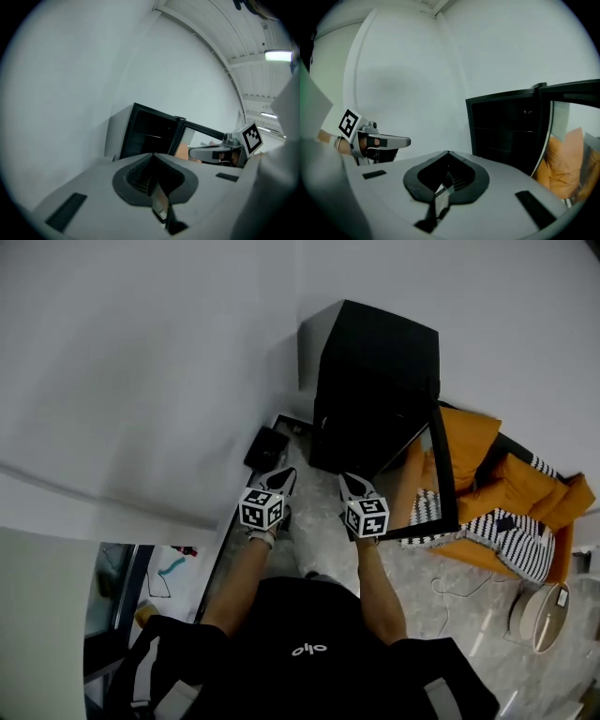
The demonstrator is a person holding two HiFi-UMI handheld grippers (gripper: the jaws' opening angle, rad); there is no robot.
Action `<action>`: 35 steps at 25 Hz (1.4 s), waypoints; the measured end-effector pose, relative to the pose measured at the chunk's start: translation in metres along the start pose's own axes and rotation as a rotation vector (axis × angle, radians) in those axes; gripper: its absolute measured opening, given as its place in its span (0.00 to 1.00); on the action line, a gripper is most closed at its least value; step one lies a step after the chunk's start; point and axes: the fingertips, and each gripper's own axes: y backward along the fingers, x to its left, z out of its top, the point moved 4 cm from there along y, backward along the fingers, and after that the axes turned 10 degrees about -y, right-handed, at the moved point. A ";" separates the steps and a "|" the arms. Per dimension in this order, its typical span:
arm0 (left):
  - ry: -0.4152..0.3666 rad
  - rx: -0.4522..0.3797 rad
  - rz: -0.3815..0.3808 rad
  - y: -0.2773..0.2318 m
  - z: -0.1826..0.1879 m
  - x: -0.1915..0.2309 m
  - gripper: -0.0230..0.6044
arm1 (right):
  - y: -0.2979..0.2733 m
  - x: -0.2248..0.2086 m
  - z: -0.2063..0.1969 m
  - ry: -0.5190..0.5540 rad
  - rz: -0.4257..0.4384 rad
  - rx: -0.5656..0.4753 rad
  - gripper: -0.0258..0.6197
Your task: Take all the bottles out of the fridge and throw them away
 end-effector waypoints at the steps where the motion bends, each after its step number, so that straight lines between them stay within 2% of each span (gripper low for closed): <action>1: -0.012 -0.011 -0.011 0.007 0.006 -0.014 0.05 | 0.017 0.001 -0.001 -0.007 -0.005 -0.012 0.05; 7: -0.072 -0.054 -0.056 0.044 0.025 -0.077 0.05 | 0.093 0.016 -0.005 -0.016 -0.013 -0.082 0.05; 14: -0.091 -0.080 -0.078 0.077 0.039 -0.115 0.05 | 0.146 0.036 0.000 -0.015 0.001 -0.146 0.05; 18: -0.074 -0.111 -0.087 0.089 0.055 -0.128 0.05 | 0.168 0.044 0.005 0.004 0.018 -0.167 0.05; 24: -0.108 -0.140 -0.098 0.098 0.072 -0.141 0.05 | 0.183 0.043 0.008 0.005 0.012 -0.186 0.05; 35: -0.096 -0.140 -0.082 0.100 0.069 -0.148 0.05 | 0.194 0.042 0.010 0.010 0.024 -0.191 0.05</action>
